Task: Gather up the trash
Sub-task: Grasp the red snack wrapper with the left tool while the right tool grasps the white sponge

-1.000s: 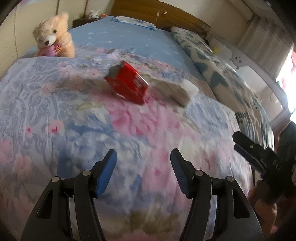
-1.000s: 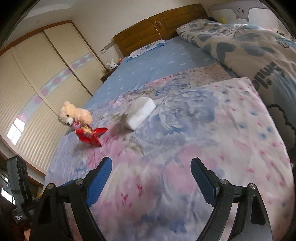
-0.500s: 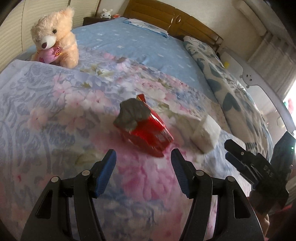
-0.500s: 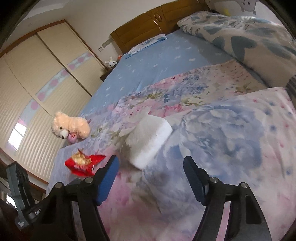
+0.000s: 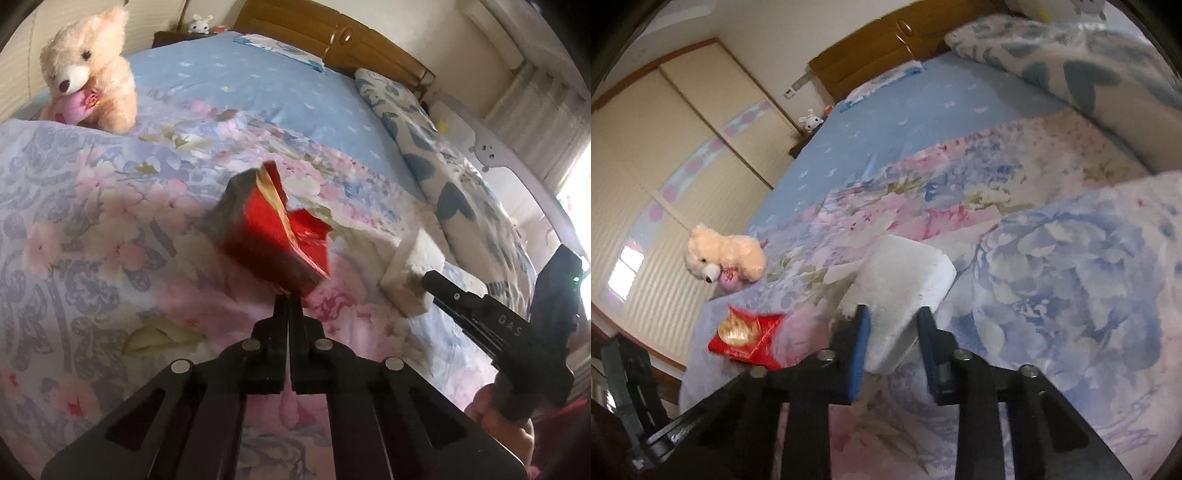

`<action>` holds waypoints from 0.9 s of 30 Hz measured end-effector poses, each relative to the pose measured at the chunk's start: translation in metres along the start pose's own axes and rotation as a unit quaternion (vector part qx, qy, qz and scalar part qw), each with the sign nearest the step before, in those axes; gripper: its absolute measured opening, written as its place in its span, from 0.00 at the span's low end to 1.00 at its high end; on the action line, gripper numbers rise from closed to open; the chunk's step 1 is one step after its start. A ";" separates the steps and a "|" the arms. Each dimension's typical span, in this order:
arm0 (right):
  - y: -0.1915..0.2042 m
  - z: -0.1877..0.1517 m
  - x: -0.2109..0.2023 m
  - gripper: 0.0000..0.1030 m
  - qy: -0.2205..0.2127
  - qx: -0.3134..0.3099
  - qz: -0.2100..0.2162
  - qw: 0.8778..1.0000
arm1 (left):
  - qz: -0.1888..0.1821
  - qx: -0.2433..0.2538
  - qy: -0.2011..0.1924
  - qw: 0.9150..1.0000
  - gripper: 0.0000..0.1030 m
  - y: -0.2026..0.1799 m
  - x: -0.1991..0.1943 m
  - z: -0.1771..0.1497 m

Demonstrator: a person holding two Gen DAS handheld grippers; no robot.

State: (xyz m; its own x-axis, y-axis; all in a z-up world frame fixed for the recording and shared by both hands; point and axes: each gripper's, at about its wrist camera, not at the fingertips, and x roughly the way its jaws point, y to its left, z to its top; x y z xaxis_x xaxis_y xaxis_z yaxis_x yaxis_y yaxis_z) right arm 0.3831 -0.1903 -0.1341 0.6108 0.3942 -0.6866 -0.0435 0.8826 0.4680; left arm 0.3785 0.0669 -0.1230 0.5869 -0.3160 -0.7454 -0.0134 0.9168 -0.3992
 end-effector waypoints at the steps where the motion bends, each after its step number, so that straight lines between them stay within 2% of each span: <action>1: 0.001 -0.002 -0.004 0.17 -0.002 -0.003 0.003 1.000 | -0.001 0.001 -0.001 1.000 0.00 -0.001 -0.002 -0.001; 6: -0.009 -0.013 -0.030 0.10 -0.005 0.009 0.023 1.000 | -0.011 0.013 -0.006 1.000 0.00 -0.007 -0.019 -0.015; 13: -0.027 -0.038 -0.072 0.08 -0.002 0.028 0.039 0.999 | -0.016 0.019 -0.007 1.000 0.01 -0.015 -0.036 -0.024; 14: -0.028 -0.043 -0.078 0.08 -0.003 0.030 0.042 0.999 | -0.010 0.014 -0.005 1.000 0.08 -0.014 -0.035 -0.022; 15: -0.030 -0.046 -0.083 0.08 -0.003 0.033 0.045 0.998 | -0.008 0.009 -0.004 1.000 0.25 -0.014 -0.034 -0.020; 16: -0.031 -0.050 -0.088 0.08 -0.003 0.036 0.049 0.998 | -0.006 0.002 -0.006 1.000 0.34 -0.013 -0.033 -0.018; 17: -0.032 -0.054 -0.092 0.08 -0.004 0.037 0.051 0.998 | 0.002 -0.005 -0.011 1.000 0.50 -0.013 -0.031 -0.015; 18: -0.033 -0.057 -0.096 0.08 -0.004 0.038 0.053 0.998 | 0.009 -0.010 -0.015 1.000 0.54 -0.013 -0.029 -0.011; 20: -0.035 -0.063 -0.102 0.08 -0.002 0.039 0.056 0.998 | 0.015 -0.017 -0.016 1.000 0.56 -0.014 -0.021 -0.003; 21: -0.036 -0.066 -0.104 0.08 -0.002 0.041 0.056 0.998 | 0.020 -0.025 -0.011 0.999 0.67 -0.014 -0.015 0.002; 22: -0.038 -0.068 -0.107 0.08 0.000 0.044 0.057 0.997 | 0.024 -0.030 -0.010 0.999 0.69 -0.015 -0.011 0.005; 27: -0.043 -0.078 -0.112 0.08 0.007 0.047 0.055 0.997 | 0.060 -0.034 -0.013 0.998 0.69 -0.012 0.014 0.022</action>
State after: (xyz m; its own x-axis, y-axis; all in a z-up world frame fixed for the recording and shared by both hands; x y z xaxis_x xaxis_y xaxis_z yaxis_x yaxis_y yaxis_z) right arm 0.2548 -0.2520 -0.1208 0.5950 0.4912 -0.6361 -0.0354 0.8068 0.5898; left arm 0.4049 0.0566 -0.1166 0.5978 -0.1977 -0.7769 -0.1399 0.9285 -0.3440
